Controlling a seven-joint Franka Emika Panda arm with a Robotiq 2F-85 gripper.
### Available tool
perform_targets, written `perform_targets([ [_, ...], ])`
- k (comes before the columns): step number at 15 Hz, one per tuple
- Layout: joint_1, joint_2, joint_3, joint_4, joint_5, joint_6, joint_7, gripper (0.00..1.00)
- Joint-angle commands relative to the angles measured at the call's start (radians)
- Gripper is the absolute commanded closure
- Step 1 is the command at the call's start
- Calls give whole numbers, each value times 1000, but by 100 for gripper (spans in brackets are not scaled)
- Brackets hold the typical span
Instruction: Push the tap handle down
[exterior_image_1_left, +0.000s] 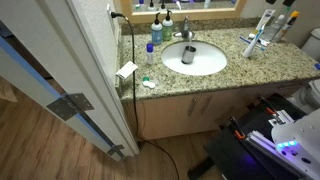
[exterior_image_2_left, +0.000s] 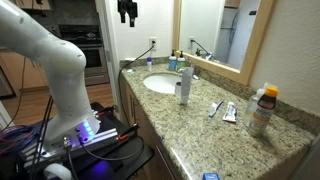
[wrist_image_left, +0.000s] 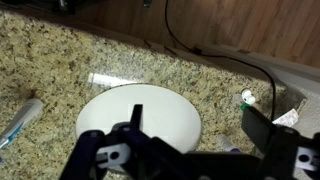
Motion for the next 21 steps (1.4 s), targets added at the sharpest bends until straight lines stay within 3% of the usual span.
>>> perform_targets([
  [1, -19, 1, 13, 2, 9, -4, -10, 0],
  [6, -19, 1, 13, 2, 9, -4, -10, 0],
  [8, -65, 89, 35, -13, -26, 179, 42, 0],
  [13, -125, 370, 29, 99, -18, 577, 215, 0],
  [14, -138, 437, 33, 148, -26, 610, 271, 0],
  [15, -104, 303, 15, 43, -18, 567, 201, 0],
  [19, -116, 443, 11, 138, -21, 613, 254, 0],
  [21, -157, 571, 45, 179, -184, 707, 308, 0],
])
